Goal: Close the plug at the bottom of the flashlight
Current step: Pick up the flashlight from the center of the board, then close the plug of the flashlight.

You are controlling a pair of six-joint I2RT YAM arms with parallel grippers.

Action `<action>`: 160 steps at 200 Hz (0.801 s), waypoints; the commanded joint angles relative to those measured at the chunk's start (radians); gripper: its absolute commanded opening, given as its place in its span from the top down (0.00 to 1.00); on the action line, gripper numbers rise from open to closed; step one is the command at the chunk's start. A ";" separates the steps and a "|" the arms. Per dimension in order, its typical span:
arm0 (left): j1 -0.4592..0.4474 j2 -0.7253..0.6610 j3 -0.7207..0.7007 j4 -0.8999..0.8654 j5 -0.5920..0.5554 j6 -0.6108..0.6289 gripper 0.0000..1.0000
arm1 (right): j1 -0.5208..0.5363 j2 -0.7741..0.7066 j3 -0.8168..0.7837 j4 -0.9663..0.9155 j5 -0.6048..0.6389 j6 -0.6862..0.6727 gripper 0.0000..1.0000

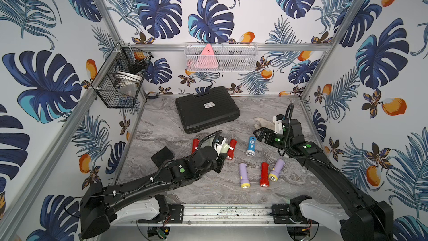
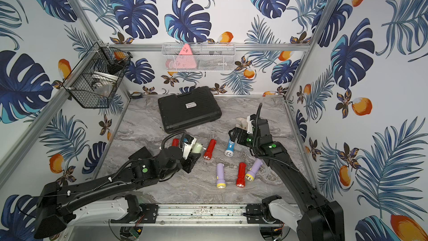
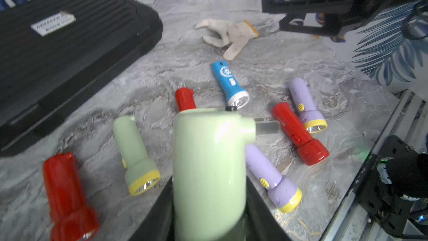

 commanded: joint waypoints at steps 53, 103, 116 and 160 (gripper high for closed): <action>0.148 0.003 -0.075 0.503 0.473 0.138 1.00 | 0.000 -0.085 0.056 0.132 -0.218 -0.098 0.00; 0.252 0.008 -0.201 0.863 0.737 0.011 1.00 | 0.000 -0.148 0.068 0.217 -0.474 -0.115 0.01; 0.258 0.018 -0.213 0.928 0.807 -0.007 1.00 | 0.001 -0.153 0.072 0.245 -0.567 -0.111 0.02; 0.265 0.000 -0.268 1.048 0.942 -0.042 1.00 | 0.013 -0.143 0.117 0.258 -0.760 -0.109 0.09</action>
